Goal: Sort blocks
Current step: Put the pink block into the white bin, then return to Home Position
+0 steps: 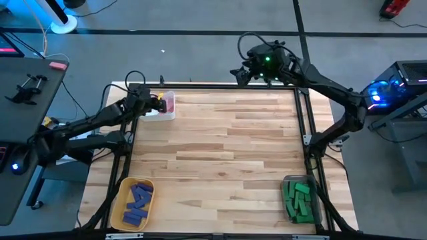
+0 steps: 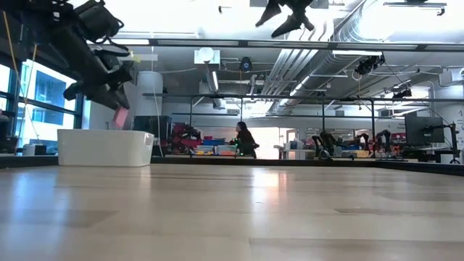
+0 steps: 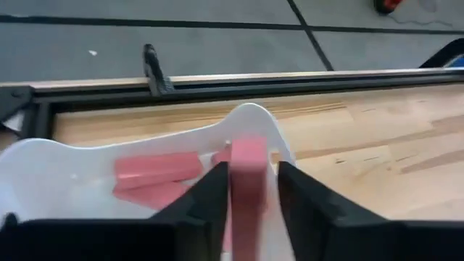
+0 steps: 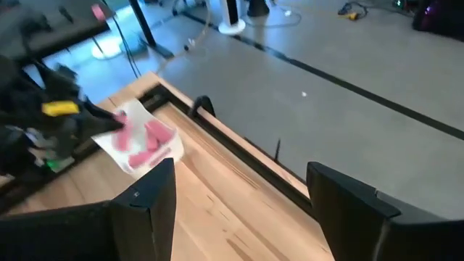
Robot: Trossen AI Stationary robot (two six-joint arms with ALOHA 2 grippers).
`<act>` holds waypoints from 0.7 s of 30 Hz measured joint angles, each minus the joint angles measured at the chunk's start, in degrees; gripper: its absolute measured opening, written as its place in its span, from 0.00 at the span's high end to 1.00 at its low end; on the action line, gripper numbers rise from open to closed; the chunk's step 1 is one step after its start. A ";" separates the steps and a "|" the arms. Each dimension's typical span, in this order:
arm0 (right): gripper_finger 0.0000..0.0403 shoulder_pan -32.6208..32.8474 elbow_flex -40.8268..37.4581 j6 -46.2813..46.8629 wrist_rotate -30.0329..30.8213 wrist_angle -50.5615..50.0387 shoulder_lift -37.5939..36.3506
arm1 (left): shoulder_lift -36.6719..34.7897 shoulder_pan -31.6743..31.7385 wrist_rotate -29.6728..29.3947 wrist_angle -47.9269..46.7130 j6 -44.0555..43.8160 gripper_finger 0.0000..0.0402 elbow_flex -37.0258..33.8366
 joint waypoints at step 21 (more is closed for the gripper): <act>0.43 15.33 0.00 12.21 3.50 -23.03 -12.81 | 2.64 -10.53 19.96 64.40 -6.48 0.50 -16.57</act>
